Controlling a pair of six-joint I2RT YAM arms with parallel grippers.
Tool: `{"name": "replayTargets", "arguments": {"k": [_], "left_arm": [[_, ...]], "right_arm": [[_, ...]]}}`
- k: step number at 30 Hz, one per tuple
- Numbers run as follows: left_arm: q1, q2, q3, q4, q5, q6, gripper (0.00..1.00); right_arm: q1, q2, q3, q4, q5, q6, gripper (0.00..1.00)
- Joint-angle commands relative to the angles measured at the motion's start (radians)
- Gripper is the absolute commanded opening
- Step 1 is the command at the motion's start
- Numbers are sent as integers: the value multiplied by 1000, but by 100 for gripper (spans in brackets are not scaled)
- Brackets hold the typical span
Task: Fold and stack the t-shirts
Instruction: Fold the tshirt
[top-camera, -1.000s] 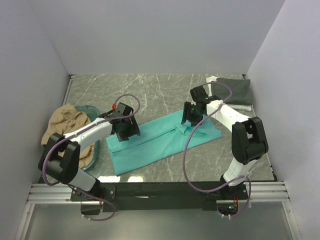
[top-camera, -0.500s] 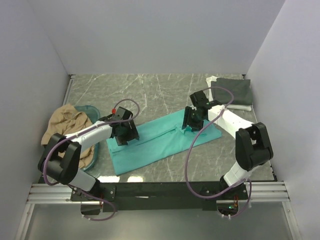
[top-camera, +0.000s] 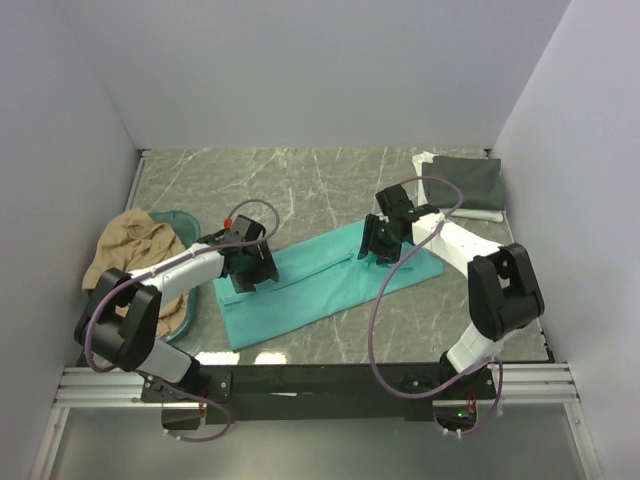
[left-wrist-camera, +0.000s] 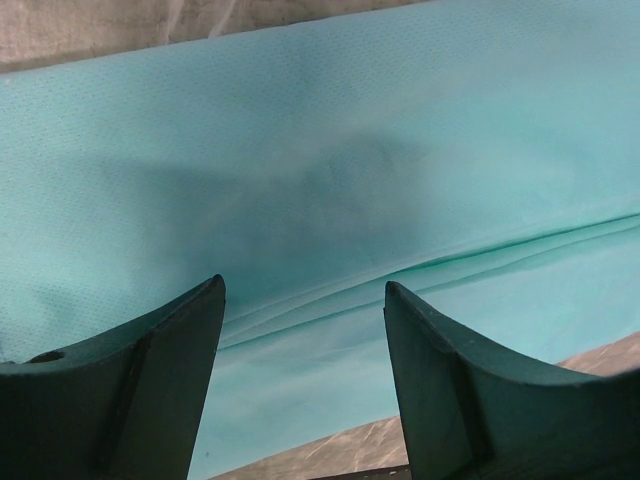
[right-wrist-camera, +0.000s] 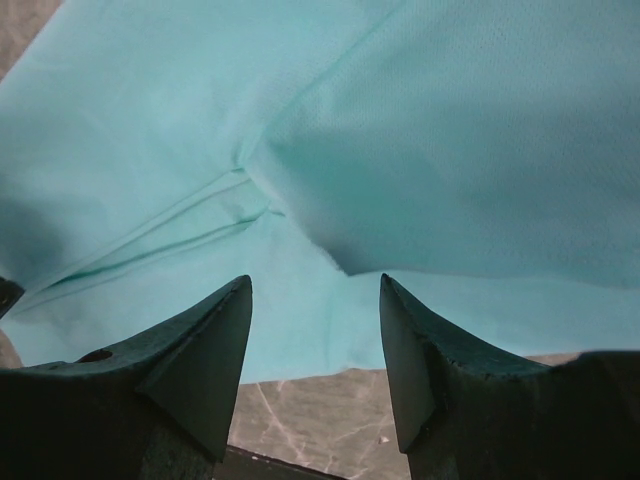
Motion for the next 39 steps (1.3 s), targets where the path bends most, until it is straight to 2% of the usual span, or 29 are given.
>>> {"name": "replayTargets", "arguments": {"k": [1,8,20,30,39], "left_arm": [[-6,-46,6,-6,0,-14,71],[-6,-76,-17,-12,0,-35,71],[-6,-59,-14,-11,0,-24,71],[-6,-43,-22,-5,0,-26,71],[-6,-28,4,-23,0,-6,72]], "right_arm": [[5,47,50,57,14,4,61],[5,94,65,86,37,-21,60],[48,110,72,143,-38,-24,60],[94,64,21,57,-43,5,60],[100,8,19,-48,22,-4,60]]}}
